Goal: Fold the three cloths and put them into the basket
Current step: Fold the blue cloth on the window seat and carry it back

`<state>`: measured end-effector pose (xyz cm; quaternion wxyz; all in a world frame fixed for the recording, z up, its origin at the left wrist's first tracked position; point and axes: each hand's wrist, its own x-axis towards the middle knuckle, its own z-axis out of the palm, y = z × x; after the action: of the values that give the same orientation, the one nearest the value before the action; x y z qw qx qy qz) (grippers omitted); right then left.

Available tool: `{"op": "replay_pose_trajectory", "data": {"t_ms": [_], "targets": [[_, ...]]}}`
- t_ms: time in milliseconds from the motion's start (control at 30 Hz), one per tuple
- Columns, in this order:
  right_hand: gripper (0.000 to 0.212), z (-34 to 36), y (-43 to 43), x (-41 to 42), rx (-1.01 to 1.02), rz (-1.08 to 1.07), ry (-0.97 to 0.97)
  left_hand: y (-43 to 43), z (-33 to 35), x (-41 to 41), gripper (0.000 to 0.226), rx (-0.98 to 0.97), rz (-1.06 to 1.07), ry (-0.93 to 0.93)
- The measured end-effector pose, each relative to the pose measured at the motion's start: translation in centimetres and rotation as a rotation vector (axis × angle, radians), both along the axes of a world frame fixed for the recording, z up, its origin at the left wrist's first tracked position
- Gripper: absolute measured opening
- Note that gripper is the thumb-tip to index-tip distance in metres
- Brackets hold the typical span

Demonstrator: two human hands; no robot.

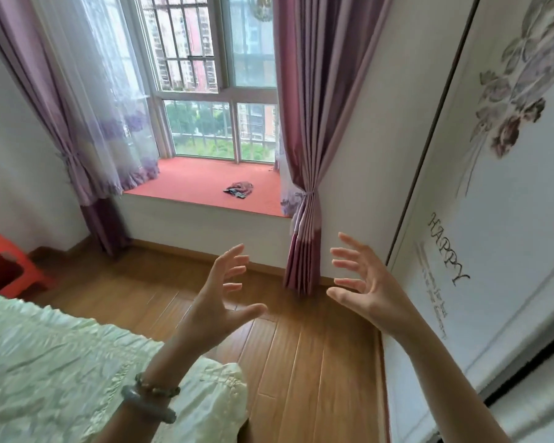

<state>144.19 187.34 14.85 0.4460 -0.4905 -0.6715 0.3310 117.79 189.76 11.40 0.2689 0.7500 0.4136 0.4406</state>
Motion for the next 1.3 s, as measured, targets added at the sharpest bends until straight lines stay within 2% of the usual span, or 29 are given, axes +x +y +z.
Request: {"op": "replay_pose_trajectory", "data": {"t_ms": [200,533,933,1300], "targets": [[0.08,1.6,14.8,2.6,0.02,0.111,-0.034,11.6,1.4,2.5,0.09,0.01,0.107,0.0],[0.077,-0.7,34.3,0.3,-0.021,0.274,-0.025,28.2,-0.7,1.2,0.092,-0.055,0.204,-0.004],[0.075,-1.0,60.2,-6.5,-0.013,0.349,-0.05,52.9,-1.3,-5.4,0.092,-0.073,0.249,-0.06],[0.075,-3.0,80.0,-13.5,-0.042,0.365,-0.037,71.5,-3.2,-11.7,0.091,-0.13,0.288,-0.037]]}}
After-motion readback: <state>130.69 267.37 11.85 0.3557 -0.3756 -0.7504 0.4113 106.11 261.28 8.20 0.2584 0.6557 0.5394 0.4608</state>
